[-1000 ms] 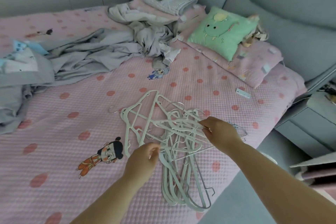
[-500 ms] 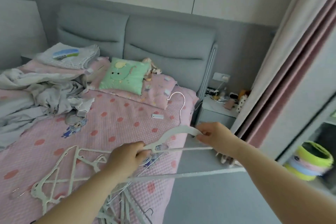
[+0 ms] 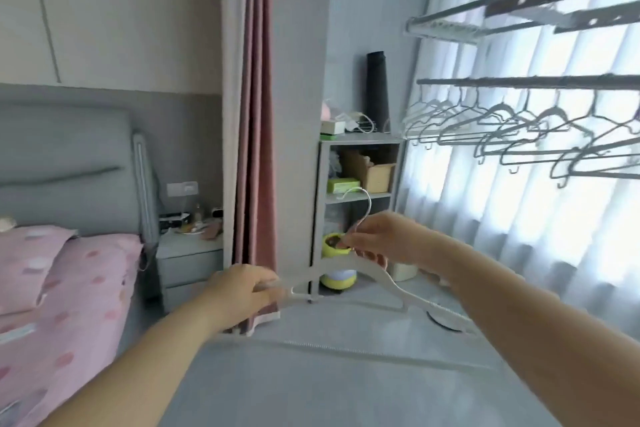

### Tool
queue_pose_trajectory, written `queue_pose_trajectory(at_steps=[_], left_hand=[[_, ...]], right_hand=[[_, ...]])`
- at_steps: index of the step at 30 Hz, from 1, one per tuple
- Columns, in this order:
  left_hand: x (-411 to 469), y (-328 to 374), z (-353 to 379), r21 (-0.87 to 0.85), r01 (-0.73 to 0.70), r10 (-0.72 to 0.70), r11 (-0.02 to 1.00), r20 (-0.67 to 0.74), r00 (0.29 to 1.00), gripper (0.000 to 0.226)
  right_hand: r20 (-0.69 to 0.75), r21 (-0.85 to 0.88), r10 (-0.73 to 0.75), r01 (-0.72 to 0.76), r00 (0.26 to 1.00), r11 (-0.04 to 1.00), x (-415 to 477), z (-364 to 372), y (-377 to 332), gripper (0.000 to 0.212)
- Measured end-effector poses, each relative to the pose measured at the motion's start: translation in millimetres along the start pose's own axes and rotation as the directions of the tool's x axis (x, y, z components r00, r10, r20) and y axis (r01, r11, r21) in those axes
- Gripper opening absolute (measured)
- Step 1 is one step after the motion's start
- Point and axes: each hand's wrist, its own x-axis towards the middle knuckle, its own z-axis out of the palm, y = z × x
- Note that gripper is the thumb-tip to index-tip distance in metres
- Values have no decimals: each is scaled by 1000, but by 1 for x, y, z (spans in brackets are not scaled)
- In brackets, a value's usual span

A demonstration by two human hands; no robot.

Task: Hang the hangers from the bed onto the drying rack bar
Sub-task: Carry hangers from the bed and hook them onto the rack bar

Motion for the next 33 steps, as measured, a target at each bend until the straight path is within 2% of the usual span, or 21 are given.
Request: queue_pose_trajectory(at_steps=[2,6,9,11,14,17,20,22,25,30,33], left_hand=[[25,53,23,-21,-87,87,996,14,996,13],[68,145,69,-33,-258,255,966,-62,965,50],[91,208,99,-93,-346,338,934,-89,937,47],[102,246,121,-220,-386,387,896,-43,921,37],[111,299,150,-414,-386,461,825,96,882,21],[123,342,172,-524,-372,551,766,238,800,17],[141,376,188,-471,-432,609,769,333,720,19],[156,396,195,-383,-508,632,772,379,676,11],[182,425,201,-401,-528,663,749,425,617,28],[222,469,192,-348,-633,722,692,359,591,30],[241,494,186,-245,-712,748,658,322,580,26]], right_hand=[[-75,19,70,-69,995,997,-32,-40,38,25],[-240,88,206,-190,949,978,-89,-98,106,21],[-343,222,318,-253,884,942,-122,-130,146,21],[-381,320,403,-290,832,902,-142,-147,170,15],[-447,401,498,-331,743,854,-165,-166,202,20],[-505,418,548,-366,667,831,-178,-185,231,26],[-540,395,571,-413,619,821,-186,-205,251,27],[-567,399,578,-419,587,816,-187,-220,263,30],[-615,397,586,-435,527,808,-184,-247,277,34],[-715,293,534,-499,451,815,-182,-290,292,35],[-797,217,469,-545,381,810,-186,-310,302,25]])
